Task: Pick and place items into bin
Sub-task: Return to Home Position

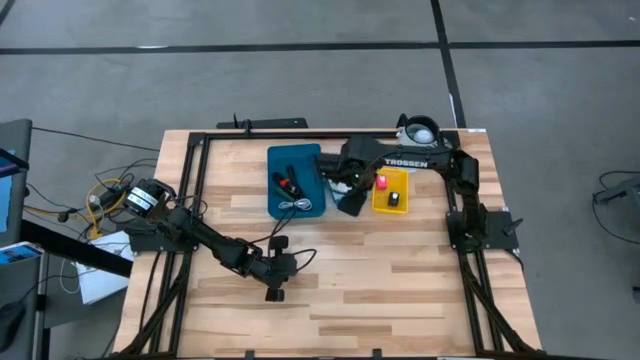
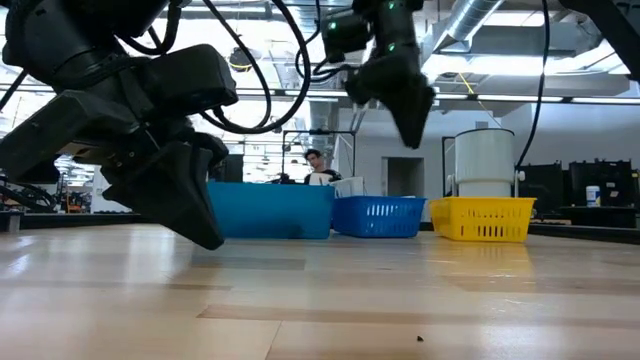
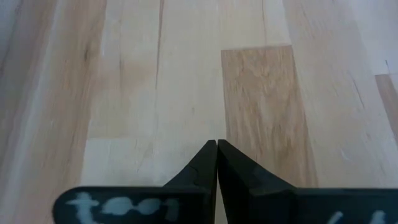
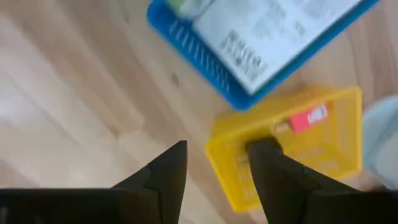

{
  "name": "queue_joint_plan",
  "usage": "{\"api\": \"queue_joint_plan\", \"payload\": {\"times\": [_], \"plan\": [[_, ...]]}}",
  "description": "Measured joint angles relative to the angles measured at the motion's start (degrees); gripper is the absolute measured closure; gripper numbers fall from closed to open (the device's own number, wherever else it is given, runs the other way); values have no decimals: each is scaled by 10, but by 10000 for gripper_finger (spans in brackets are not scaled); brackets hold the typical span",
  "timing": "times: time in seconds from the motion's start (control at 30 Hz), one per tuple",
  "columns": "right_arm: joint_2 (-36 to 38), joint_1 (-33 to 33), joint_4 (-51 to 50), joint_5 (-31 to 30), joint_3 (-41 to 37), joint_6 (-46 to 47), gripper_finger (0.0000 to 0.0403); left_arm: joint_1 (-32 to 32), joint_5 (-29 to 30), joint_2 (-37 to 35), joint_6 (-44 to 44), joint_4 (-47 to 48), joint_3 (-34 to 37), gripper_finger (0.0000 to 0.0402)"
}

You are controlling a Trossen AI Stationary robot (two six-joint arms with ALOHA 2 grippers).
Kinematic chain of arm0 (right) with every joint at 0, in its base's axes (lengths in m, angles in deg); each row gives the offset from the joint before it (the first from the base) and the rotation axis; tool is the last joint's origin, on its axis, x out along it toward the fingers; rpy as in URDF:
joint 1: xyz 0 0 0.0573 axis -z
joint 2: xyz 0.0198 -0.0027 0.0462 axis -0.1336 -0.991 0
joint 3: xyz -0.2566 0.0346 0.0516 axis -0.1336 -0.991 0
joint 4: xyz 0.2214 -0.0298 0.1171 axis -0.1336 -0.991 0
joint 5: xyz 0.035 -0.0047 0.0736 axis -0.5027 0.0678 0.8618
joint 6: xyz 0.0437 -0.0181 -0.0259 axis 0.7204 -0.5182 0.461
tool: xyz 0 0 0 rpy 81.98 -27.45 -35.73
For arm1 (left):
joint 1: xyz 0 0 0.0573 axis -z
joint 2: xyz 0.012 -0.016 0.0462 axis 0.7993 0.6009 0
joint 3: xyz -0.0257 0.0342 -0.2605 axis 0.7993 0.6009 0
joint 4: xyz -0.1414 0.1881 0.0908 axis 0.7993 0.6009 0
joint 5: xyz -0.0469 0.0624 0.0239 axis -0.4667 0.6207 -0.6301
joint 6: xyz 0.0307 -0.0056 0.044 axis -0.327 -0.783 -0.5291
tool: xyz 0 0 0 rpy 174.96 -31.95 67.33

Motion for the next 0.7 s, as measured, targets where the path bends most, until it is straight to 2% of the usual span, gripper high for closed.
{"api": "queue_joint_plan", "payload": {"times": [0.1, 0.17, 0.27, 0.37, 0.47, 0.6, 0.7], "plan": [[1, -21, -41, 0, 8, -15, 239, 2, -18, 0, 17, 16, 0, 402], [1, -38, -34, 0, 7, -17, 238, 5, -29, -1, 18, 13, 0, 402], [14, -65, -37, 6, 7, 18, 236, 11, -30, -2, 17, -17, 0, 402], [18, -99, -33, -7, 6, 13, 237, 18, -49, -15, -3, -67, 0, 401], [42, -140, -2, -46, 7, -25, 239, 30, -51, -37, -31, -97, 0, 401], [97, -190, 68, -61, 6, -70, 241, 45, -30, -83, -66, -124, 5, 401], [163, -225, 141, -62, 0, -104, 240, 48, -33, -135, -90, -178, 35, 401]]}}
